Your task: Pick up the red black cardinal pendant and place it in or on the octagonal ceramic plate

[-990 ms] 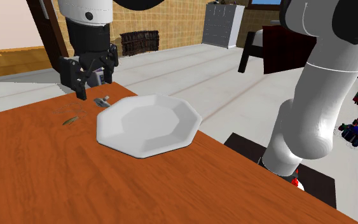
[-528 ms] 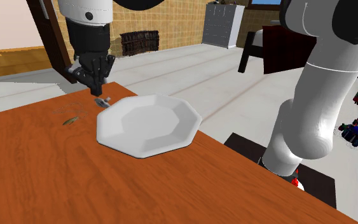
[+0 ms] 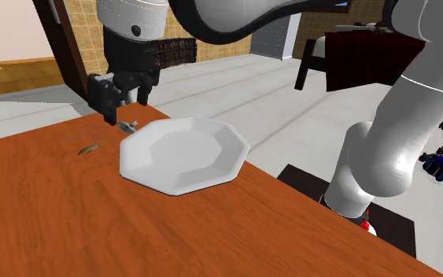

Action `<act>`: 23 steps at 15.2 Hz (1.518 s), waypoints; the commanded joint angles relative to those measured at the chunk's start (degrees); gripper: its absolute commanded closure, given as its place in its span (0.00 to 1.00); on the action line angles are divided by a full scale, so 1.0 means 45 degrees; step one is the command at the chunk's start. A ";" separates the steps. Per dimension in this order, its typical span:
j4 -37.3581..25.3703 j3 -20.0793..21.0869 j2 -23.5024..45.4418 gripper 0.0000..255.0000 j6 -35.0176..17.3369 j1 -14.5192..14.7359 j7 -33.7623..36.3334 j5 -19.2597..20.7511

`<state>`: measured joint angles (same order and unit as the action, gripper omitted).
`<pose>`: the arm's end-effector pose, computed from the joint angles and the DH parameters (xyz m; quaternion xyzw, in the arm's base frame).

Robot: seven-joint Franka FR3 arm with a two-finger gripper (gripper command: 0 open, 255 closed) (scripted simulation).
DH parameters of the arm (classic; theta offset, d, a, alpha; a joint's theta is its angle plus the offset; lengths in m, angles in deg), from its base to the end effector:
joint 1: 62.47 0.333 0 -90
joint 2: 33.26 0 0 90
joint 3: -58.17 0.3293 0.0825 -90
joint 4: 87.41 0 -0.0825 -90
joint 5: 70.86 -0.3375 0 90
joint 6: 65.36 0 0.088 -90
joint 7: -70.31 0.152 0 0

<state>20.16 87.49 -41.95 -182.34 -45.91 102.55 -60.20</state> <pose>0.3593 0.3673 0.5757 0.9701 0.1487 0.1918 0.0051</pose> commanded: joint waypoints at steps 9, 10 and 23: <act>0.4343 0.0895 -0.2797 0.00 -0.4435 -0.0522 0.3469 0.1766; 0.4379 0.0963 -0.2593 0.00 -0.4652 -0.0649 0.3589 0.1944; 0.4370 0.0947 -0.2613 1.00 -0.4627 -0.0635 0.3566 0.1923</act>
<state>39.76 91.69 -53.76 -203.18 -48.82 118.61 -51.50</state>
